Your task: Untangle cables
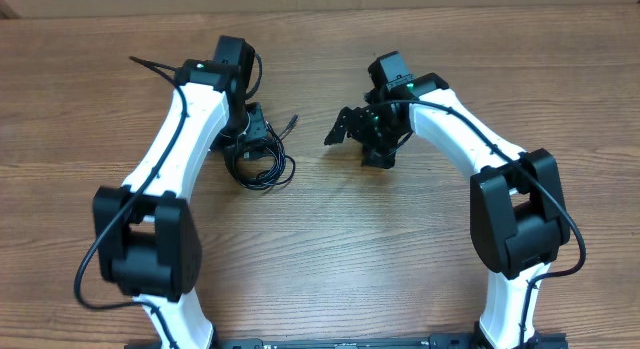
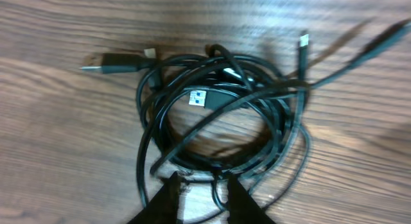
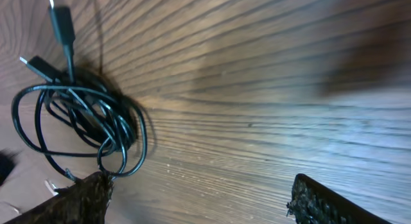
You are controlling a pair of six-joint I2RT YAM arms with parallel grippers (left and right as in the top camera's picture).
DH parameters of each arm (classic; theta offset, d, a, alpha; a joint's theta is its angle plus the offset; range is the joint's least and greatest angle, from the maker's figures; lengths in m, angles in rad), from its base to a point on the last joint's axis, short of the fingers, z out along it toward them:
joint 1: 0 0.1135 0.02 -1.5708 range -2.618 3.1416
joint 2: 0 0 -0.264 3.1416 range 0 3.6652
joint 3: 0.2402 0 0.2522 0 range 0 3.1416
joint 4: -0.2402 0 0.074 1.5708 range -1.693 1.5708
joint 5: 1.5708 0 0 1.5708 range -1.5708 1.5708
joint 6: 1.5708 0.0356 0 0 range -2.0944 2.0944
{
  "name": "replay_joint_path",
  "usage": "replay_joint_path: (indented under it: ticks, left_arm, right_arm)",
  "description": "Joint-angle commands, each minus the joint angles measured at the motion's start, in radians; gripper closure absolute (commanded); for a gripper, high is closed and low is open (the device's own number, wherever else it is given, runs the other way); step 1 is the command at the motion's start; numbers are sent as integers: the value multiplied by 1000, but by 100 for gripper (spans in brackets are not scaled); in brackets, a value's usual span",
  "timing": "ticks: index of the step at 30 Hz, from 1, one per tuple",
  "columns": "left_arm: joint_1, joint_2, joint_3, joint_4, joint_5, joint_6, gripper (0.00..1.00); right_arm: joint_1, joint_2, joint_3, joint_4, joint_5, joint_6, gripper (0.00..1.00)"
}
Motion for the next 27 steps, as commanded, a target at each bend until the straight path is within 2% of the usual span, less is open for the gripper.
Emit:
replay_joint_path:
  ticks: [1,3,4,7,15,19,21,27]
  left_arm:
    - [-3,114,-8,-1,29,31,90]
    - [-4,161,-8,-1,32,33,92]
    - [-4,195,-8,-2,32,32,96]
    - [-4,254,-8,-1,74,32,96]
    - [-25,275,-8,39,534,137,96]
    - [-29,265,-7,129,667,133,95]
    - [-29,238,3,183,664,98,96]
    - [-28,137,64,254,627,31,96]
  right_arm:
    - [51,-6,1,14,2,25,12]
    - [76,-6,1,19,2,26,12]
    - [94,-5,1,22,3,50,12]
    - [135,2,1,27,19,156,12]
    - [156,4,1,35,90,180,12]
    - [112,4,1,-5,96,151,12]
    - [86,4,1,-26,97,129,7]
    - [16,4,1,-58,94,116,7]
